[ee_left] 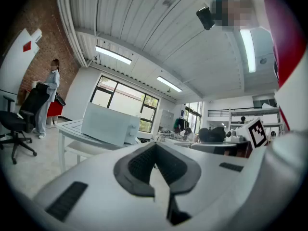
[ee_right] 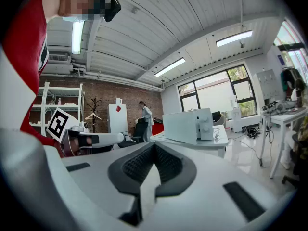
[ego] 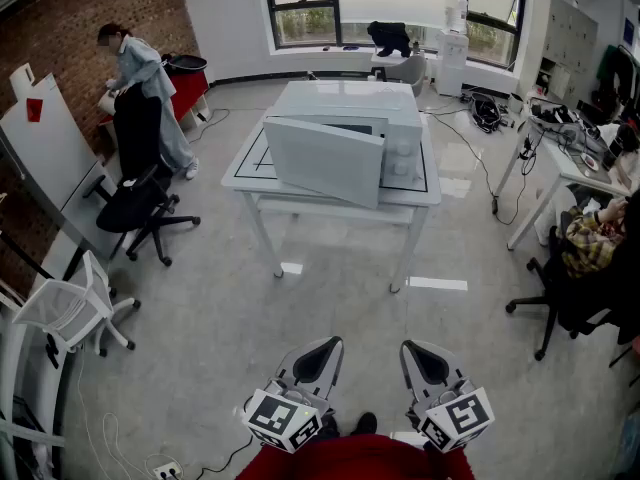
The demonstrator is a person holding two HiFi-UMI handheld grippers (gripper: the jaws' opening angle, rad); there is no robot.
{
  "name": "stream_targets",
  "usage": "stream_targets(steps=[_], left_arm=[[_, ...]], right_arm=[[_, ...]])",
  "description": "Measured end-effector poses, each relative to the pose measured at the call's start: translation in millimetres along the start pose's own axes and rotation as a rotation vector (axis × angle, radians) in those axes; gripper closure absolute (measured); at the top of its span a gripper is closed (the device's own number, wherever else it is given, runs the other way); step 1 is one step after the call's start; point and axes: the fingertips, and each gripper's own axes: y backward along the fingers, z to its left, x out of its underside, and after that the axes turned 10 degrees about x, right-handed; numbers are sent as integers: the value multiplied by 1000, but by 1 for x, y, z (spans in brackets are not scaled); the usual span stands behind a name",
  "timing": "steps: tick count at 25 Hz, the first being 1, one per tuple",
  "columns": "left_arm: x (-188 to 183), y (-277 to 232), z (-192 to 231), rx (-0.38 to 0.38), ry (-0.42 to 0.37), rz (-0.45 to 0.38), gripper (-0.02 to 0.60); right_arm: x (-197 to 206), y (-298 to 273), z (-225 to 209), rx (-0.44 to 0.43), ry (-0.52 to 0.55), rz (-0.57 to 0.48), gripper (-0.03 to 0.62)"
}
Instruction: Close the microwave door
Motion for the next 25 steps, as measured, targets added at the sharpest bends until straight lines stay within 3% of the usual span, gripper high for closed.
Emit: stream_targets(steps=[25], left_arm=[[7,-24,2,-24,34,1,574]], right_arm=[[2,5,-25,-32,-17,-5,580]])
